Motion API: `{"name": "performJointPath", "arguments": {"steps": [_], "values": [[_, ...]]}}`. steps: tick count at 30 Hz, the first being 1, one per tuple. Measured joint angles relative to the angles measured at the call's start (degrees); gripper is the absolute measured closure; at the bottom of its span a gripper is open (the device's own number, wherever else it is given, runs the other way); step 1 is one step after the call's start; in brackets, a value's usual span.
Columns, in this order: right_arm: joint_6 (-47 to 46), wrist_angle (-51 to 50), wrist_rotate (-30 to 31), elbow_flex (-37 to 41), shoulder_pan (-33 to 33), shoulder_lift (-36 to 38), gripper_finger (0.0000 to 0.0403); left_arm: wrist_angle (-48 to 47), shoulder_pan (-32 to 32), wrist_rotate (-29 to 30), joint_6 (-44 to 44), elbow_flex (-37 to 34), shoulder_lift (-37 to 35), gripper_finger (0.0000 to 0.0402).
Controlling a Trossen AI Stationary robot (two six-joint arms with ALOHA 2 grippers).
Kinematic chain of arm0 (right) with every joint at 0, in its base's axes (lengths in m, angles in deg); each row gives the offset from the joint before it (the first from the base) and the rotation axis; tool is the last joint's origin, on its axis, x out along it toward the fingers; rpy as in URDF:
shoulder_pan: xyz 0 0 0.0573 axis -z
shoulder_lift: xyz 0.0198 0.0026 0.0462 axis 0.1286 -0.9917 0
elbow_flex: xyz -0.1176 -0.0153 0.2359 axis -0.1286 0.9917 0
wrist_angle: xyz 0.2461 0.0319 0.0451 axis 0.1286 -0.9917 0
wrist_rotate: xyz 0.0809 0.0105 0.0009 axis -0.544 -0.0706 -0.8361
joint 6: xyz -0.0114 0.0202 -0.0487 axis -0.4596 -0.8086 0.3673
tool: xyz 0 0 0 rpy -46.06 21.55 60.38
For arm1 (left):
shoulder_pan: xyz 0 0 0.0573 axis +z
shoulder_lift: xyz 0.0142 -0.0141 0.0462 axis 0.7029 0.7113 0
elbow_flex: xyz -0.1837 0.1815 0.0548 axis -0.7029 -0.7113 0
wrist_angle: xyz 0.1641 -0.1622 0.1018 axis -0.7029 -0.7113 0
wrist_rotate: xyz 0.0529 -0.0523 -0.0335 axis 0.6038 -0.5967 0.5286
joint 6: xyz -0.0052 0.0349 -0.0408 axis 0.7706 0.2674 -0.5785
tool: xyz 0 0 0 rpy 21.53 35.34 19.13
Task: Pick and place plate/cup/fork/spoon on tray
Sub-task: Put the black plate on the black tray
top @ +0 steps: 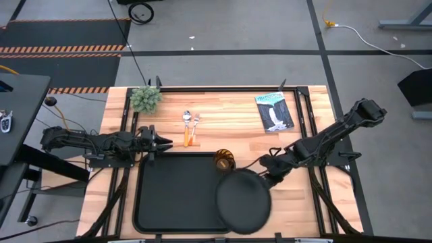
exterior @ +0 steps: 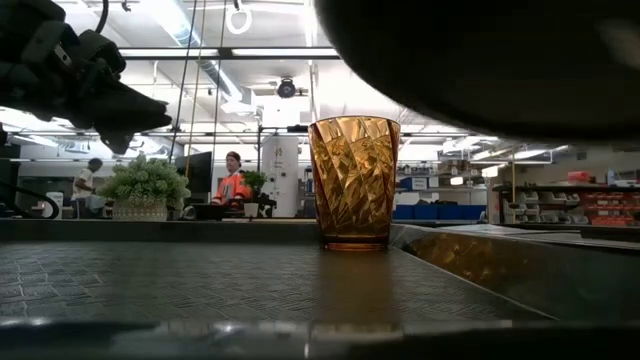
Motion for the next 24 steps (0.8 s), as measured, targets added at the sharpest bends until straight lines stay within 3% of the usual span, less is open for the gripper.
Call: {"name": "performJointPath", "arguments": {"steps": [7,18,24], "values": [[-4.2,9.0,5.3,-1.3,-2.6,-7.4,0.0393,2.3,0.0,0.6,3.7,0.0,0.0,0.0292],[-4.5,9.1,5.0,-19.1,-0.9,-26.7,0.0393,4.1,0.0,0.6,2.2,0.0,0.0,0.0292],[-6.1,5.2,8.7,-27.2,1.2,-33.9,0.0393,5.1,0.0,0.6,0.6,0.0,0.0,0.0292]]}}
